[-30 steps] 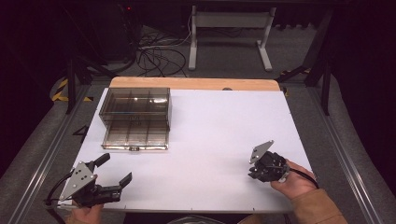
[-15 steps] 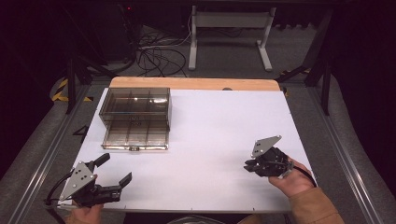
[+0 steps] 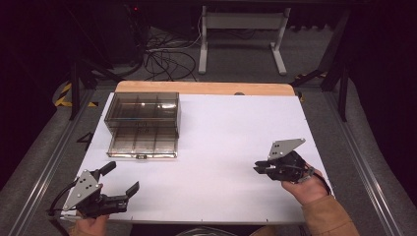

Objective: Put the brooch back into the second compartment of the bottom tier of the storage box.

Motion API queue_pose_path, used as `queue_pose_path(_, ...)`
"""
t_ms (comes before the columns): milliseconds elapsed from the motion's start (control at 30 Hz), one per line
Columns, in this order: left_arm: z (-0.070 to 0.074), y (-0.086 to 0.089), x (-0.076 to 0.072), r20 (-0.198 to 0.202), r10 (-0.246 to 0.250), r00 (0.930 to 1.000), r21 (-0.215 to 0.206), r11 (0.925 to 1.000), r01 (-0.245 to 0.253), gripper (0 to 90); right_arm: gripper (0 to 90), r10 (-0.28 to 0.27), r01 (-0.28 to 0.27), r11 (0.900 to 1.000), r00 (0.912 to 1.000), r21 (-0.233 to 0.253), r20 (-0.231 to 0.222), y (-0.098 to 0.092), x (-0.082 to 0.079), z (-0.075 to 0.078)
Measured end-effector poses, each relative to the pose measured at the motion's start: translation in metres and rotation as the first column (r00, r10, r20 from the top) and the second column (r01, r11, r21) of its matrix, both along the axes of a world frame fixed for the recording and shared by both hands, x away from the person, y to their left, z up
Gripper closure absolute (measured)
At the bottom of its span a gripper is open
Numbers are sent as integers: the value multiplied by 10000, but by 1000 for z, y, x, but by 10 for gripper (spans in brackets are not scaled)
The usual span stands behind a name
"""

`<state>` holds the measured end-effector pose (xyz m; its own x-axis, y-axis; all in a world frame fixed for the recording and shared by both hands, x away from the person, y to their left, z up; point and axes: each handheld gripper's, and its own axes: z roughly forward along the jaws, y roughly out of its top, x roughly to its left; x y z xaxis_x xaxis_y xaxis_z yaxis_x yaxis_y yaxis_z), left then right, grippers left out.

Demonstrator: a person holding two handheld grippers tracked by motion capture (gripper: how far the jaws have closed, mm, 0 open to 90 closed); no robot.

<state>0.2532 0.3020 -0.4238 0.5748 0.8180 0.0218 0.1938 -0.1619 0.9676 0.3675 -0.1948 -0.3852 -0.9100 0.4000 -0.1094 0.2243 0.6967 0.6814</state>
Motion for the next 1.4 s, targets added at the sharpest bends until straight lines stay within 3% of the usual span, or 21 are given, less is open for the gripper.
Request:
queue_pose_path(233,0,0,0,19,-2,10000,-29,10000,2,38,792,83,-112,9962,9994,867,339,6,3,8)
queue_pose_path(400,0,0,0,1,-10,10000,24,10000,10,38,792,118,-180,9878,9991,1549,409,11,5,12)
queue_pose_path(867,0,1,0,-13,-15,10000,-12,10000,15,38,791,435,-588,9516,9974,3017,574,25,14,18)
queue_pose_path(1267,0,1,0,-36,-30,10000,-6,10000,30,38,791,672,-913,9196,9948,3820,760,38,21,19)
queue_pose_path(1400,0,1,0,-34,-35,10000,-6,10000,35,38,791,679,-1111,9174,9899,3822,1246,43,18,21)
